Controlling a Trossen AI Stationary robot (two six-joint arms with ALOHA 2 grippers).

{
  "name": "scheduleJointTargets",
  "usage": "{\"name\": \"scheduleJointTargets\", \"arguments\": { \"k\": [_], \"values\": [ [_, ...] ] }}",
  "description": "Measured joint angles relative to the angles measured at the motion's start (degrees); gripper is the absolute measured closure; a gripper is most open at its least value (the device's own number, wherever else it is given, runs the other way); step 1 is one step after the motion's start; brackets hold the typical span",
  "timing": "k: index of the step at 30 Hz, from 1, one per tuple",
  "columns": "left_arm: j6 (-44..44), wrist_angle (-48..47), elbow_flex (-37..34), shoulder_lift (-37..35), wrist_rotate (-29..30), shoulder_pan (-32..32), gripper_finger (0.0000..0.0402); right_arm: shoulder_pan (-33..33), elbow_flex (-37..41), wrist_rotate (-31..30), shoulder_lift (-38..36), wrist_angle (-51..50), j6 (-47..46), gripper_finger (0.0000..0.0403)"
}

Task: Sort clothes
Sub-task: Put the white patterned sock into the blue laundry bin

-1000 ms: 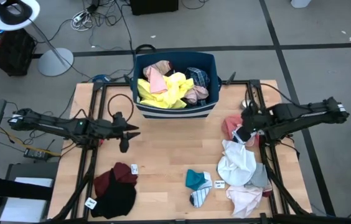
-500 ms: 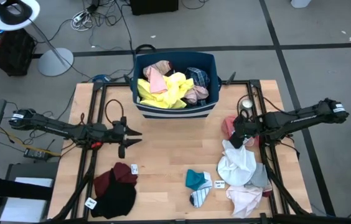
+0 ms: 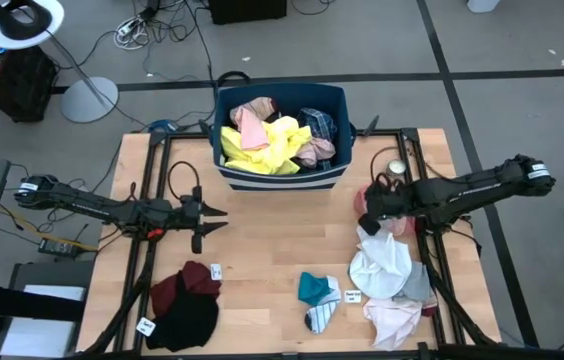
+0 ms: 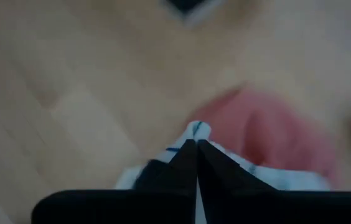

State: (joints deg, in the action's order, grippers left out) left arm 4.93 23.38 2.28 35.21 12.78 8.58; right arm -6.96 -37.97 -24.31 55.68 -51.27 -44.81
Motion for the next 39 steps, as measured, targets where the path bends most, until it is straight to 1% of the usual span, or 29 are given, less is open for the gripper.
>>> {"name": "scheduleJointTargets", "arguments": {
  "k": [6,8,10,14,17,19,21,24,26,29,35,39],
  "values": [
    [0.0,-2.4,0.0,0.0,0.1,0.0,0.0265,0.1,-20.5,-9.1,1.4,-14.2,5.1,0.0401],
    [-0.1,-2.3,0.0,0.0,0.2,0.0,0.0265,0.4,-27.4,-12.0,2.7,-16.0,8.4,0.0401],
    [-0.1,-2.0,0.0,0.0,0.3,0.0,0.0265,1.3,-33.6,-13.5,4.4,-16.3,12.9,0.0401],
    [-0.1,-1.8,0.0,0.0,0.3,-0.3,0.0265,5.0,-45.4,-14.3,9.9,-14.3,24.4,0.0402],
    [-0.2,-1.6,0.0,0.0,0.3,-1.1,0.0265,8.4,-53.2,-13.9,15.1,-10.4,33.7,0.0402],
    [-0.2,-1.6,0.0,0.0,0.3,-1.4,0.0265,10.8,-57.8,-11.8,18.8,-6.9,39.4,0.0402],
    [-0.4,-1.8,0.0,0.0,0.3,-1.5,0.0265,13.1,-61.9,-7.8,22.4,-2.4,44.2,0.0402],
    [-1.7,-2.1,0.0,0.0,0.3,-1.5,0.0265,16.6,-66.7,-0.5,27.5,2.9,48.7,0.0402],
    [-1.9,-2.1,0.0,0.0,0.3,-1.5,0.0265,18.6,-68.6,2.6,30.4,5.4,49.5,0.0402],
    [-2.3,-2.4,0.0,0.0,0.3,-1.5,0.0265,21.1,-69.5,3.4,34.2,8.8,49.6,0.0395],
    [-3.4,-3.0,0.0,0.0,0.3,-1.5,0.0265,24.8,-69.5,3.8,41.8,8.5,48.2,0.0372],
    [-3.4,-4.7,0.0,0.0,0.3,-1.5,0.0265,25.9,-69.4,6.6,45.6,8.6,47.0,0.0345]
  ]
}}
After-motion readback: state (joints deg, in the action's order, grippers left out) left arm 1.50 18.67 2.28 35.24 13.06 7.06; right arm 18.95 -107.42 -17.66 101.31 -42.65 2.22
